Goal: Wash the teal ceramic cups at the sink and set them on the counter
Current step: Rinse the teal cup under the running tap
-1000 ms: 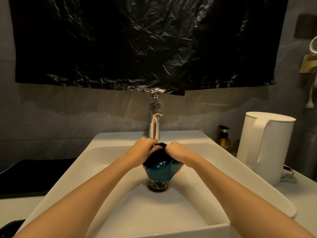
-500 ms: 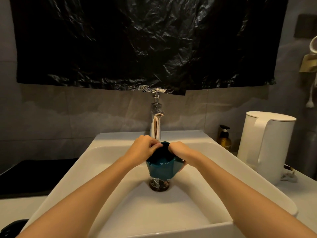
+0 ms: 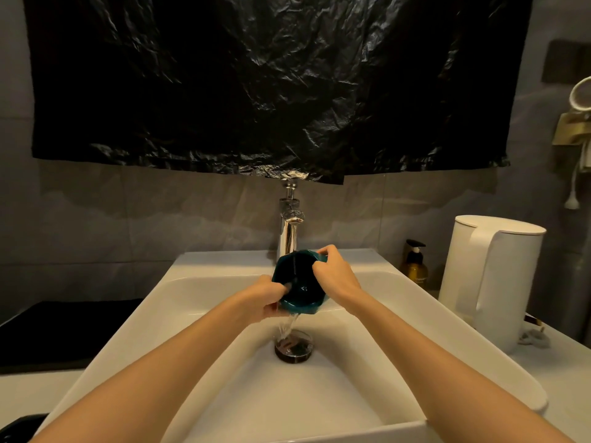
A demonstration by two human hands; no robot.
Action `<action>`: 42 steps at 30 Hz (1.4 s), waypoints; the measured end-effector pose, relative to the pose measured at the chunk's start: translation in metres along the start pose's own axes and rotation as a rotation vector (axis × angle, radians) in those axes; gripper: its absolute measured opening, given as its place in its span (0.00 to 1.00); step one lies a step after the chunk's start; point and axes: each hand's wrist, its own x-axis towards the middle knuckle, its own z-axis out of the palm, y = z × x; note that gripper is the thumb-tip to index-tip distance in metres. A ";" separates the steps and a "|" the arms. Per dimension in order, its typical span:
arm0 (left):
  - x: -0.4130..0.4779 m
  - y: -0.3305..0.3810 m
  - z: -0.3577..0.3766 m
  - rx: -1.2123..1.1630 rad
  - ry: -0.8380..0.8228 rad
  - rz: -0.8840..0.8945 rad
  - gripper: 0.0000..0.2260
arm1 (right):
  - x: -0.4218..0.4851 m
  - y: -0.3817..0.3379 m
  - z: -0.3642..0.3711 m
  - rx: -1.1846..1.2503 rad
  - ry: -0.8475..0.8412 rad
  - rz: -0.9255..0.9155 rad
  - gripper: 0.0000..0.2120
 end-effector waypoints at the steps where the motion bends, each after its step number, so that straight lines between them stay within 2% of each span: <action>1: 0.000 0.000 -0.001 -0.020 0.026 0.037 0.13 | -0.001 0.000 -0.002 0.061 -0.061 -0.023 0.08; 5: 0.003 -0.001 -0.013 0.011 0.149 0.117 0.14 | -0.010 -0.001 -0.005 0.241 -0.368 0.027 0.15; 7: 0.003 0.000 -0.018 0.018 0.180 0.138 0.13 | -0.012 -0.001 -0.003 0.331 -0.437 0.064 0.18; 9: 0.001 0.004 -0.018 0.015 0.186 0.157 0.12 | -0.013 -0.003 0.000 0.261 -0.360 0.024 0.16; 11: -0.001 0.008 -0.017 0.042 0.142 0.173 0.11 | -0.012 -0.004 0.002 0.176 -0.190 -0.019 0.13; 14: -0.002 0.010 -0.015 0.214 0.079 0.169 0.15 | -0.007 -0.002 0.000 0.155 -0.041 -0.035 0.13; 16: -0.001 0.014 -0.015 0.278 0.198 0.156 0.21 | -0.005 0.002 -0.003 0.121 0.009 -0.030 0.12; 17: -0.002 0.017 -0.014 0.258 0.254 0.158 0.20 | -0.004 0.005 -0.005 0.080 0.036 -0.036 0.12; 19: -0.006 0.025 -0.011 0.087 0.201 0.117 0.16 | -0.002 0.009 -0.006 -0.001 0.095 -0.070 0.12; 22: -0.016 0.033 -0.004 -0.291 -0.063 -0.011 0.15 | -0.003 0.010 -0.001 -0.029 0.124 -0.145 0.13; 23: -0.017 0.034 -0.003 -0.419 -0.103 -0.035 0.14 | -0.004 0.009 0.001 -0.027 0.123 -0.171 0.14; 26: -0.020 0.040 0.003 -0.740 -0.113 -0.027 0.09 | -0.009 0.005 0.008 0.008 0.119 -0.265 0.16; 29: -0.024 0.047 0.002 -0.791 -0.052 0.023 0.07 | -0.014 0.001 0.017 0.060 0.099 -0.341 0.20; 33: -0.026 0.048 -0.004 -0.696 0.027 0.099 0.07 | -0.014 -0.002 0.021 0.153 -0.014 -0.325 0.26; 38: -0.026 0.047 -0.009 -0.639 0.027 0.090 0.04 | -0.012 -0.005 0.002 0.581 -0.376 -0.079 0.29; 40: -0.028 0.045 -0.006 -0.628 0.001 0.049 0.04 | -0.011 -0.001 -0.002 0.586 -0.439 -0.067 0.31; 42: -0.029 0.043 -0.004 -0.657 -0.018 0.019 0.04 | -0.010 0.003 0.000 0.570 -0.477 -0.044 0.28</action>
